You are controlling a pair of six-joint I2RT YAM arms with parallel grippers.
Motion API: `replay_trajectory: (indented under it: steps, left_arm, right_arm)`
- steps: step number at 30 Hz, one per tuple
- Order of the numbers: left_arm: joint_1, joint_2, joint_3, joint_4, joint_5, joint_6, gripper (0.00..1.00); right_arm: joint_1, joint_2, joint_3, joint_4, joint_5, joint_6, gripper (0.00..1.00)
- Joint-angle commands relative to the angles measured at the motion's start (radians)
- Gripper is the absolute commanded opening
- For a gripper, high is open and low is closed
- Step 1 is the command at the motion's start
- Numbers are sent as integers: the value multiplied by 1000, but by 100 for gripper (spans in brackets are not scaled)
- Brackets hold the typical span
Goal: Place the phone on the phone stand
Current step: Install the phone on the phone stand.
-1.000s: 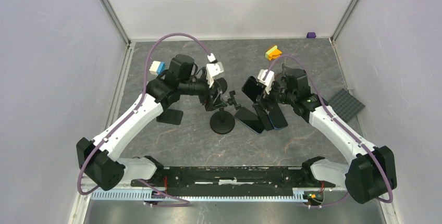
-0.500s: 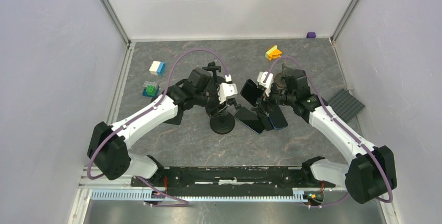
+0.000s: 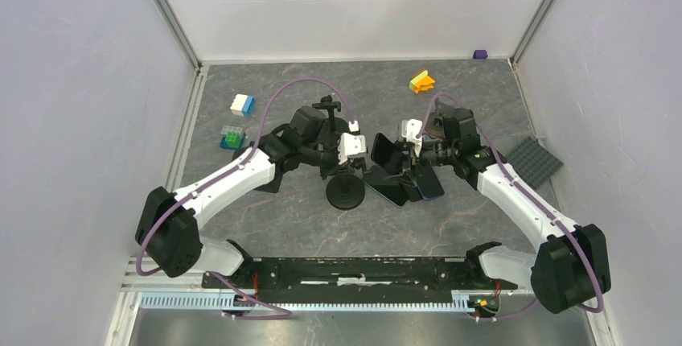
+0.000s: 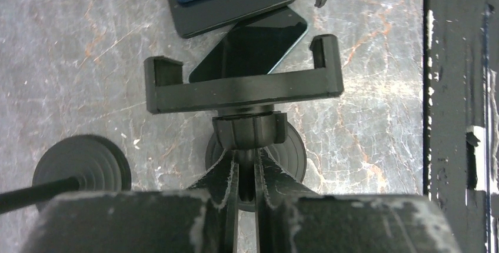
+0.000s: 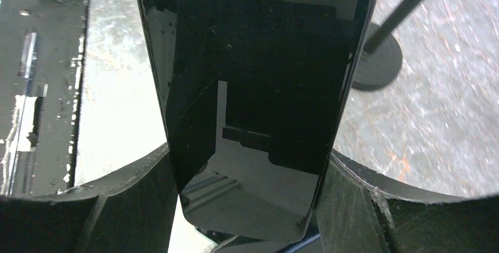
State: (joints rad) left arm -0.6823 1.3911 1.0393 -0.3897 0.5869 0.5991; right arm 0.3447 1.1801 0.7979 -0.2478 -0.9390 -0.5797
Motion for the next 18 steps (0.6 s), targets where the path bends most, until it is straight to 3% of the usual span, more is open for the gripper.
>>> replay_trajectory:
  steps: [1, 10, 18]
  left_arm:
    - [-3, -22, -7, -45, 145, 143, 5]
    - [16, -6, -5, -59, 296, 189, 2]
    - [33, -57, -132, 184, 374, 124, 2]
  right_arm:
    - [-4, 8, 4, 57, -203, -63, 0]
    - [-3, 9, -45, 15, -315, -118, 0]
    - [20, 85, -62, 13, -410, -130, 0]
